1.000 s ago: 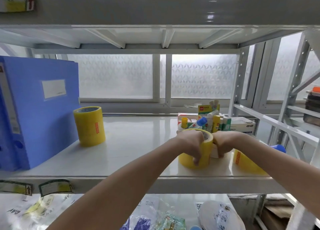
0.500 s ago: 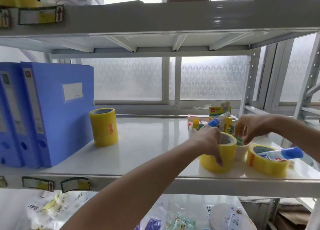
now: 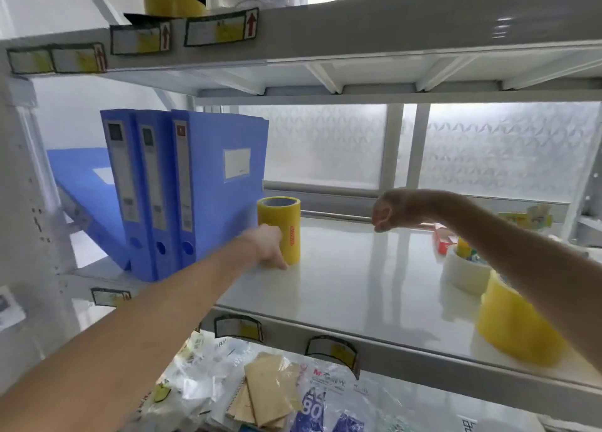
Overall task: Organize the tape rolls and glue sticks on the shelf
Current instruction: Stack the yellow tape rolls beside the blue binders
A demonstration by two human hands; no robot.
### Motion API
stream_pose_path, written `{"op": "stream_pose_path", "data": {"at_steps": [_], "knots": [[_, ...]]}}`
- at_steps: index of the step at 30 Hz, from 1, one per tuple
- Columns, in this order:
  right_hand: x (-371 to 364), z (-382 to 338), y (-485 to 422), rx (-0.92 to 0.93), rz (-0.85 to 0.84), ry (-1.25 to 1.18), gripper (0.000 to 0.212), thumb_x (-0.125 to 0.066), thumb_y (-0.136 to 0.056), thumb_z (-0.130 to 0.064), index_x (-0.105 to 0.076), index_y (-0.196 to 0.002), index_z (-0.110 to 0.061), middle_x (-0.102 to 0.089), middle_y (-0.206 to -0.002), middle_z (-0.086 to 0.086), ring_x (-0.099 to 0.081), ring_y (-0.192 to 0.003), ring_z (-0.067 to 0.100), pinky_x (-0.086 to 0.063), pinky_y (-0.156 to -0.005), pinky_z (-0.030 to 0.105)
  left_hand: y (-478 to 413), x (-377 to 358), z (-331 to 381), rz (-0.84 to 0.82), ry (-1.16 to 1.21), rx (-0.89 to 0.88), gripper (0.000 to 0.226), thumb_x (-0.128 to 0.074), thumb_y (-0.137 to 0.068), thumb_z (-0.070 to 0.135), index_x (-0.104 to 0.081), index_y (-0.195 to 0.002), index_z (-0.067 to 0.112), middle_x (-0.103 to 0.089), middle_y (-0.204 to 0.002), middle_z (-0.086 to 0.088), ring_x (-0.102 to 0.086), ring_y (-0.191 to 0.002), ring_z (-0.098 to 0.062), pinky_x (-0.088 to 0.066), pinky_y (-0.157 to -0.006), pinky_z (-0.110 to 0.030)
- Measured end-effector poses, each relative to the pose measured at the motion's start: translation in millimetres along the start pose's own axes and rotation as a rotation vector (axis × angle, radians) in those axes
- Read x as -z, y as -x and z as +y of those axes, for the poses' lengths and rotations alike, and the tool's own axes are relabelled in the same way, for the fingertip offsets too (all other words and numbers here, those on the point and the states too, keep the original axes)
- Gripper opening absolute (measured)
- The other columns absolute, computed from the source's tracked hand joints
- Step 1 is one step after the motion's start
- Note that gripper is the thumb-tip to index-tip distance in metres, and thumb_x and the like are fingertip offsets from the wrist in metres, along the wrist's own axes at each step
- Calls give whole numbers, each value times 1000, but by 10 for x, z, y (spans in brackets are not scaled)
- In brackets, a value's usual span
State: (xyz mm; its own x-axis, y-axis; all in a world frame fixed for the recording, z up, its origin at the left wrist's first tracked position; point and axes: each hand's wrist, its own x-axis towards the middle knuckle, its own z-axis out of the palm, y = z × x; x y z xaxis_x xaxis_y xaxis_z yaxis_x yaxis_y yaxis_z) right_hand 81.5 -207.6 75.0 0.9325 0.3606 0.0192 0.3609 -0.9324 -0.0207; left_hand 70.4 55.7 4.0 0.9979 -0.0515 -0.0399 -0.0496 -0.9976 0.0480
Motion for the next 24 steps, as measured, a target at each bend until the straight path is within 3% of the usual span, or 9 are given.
{"op": "stream_pose_path", "data": {"at_steps": [3, 7, 11, 15, 21, 24], "knots": [[-40, -399, -467, 47, 89, -34, 32, -70, -83, -31, -66, -112, -18, -67, -114, 7, -60, -106, 23, -48, -96, 35, -221, -222, -303, 23, 95, 69, 68, -74, -75, 52, -51, -124, 11, -58, -120, -8, -59, -108, -25, -50, -88, -35], [-66, -928, -975, 168, 190, -48, 42, -69, -83, -30, -63, -120, -12, -64, -121, 10, -55, -115, 26, -48, -97, 39, -556, -439, -433, 22, 389, 60, 88, -83, -57, 58, -50, -130, 21, -60, -123, -1, -58, -110, -19, -49, -94, -33], [-255, -1289, -1299, 217, 77, 60, 48, -72, -81, -33, -62, -119, -6, -65, -105, 11, -58, -91, 25, -46, -74, 28, -766, -520, -463, 107, 648, 11, 86, -92, -55, 41, -53, -129, 23, -61, -121, 3, -57, -113, -20, -46, -92, -29], [-435, -1356, -1488, 209, 73, 140, 58, -81, -69, -40, -64, -117, -13, -62, -90, 4, -56, -79, 22, -41, -67, 27, -868, -575, -489, 87, 719, 8, 99, -93, -54, 40, -43, -138, 22, -55, -130, -2, -51, -120, -24, -43, -105, -40], [-395, -1162, -1304, 243, -44, 145, 67, -83, -68, -38, -57, -125, -15, -66, -113, 7, -64, -103, 26, -47, -76, 29, -733, -575, -272, 126, 715, -41, 85, -95, -36, 51, -61, -111, 30, -62, -113, 6, -57, -110, -19, -48, -91, -33], [-346, -875, -863, 267, -67, 103, 57, -81, -73, -29, -58, -123, -12, -64, -112, 8, -60, -98, 22, -42, -75, 26, -574, -598, 59, 87, 730, -117, 91, -92, -28, 57, -62, -109, 32, -64, -110, 11, -59, -105, -14, -48, -84, -26]]}}
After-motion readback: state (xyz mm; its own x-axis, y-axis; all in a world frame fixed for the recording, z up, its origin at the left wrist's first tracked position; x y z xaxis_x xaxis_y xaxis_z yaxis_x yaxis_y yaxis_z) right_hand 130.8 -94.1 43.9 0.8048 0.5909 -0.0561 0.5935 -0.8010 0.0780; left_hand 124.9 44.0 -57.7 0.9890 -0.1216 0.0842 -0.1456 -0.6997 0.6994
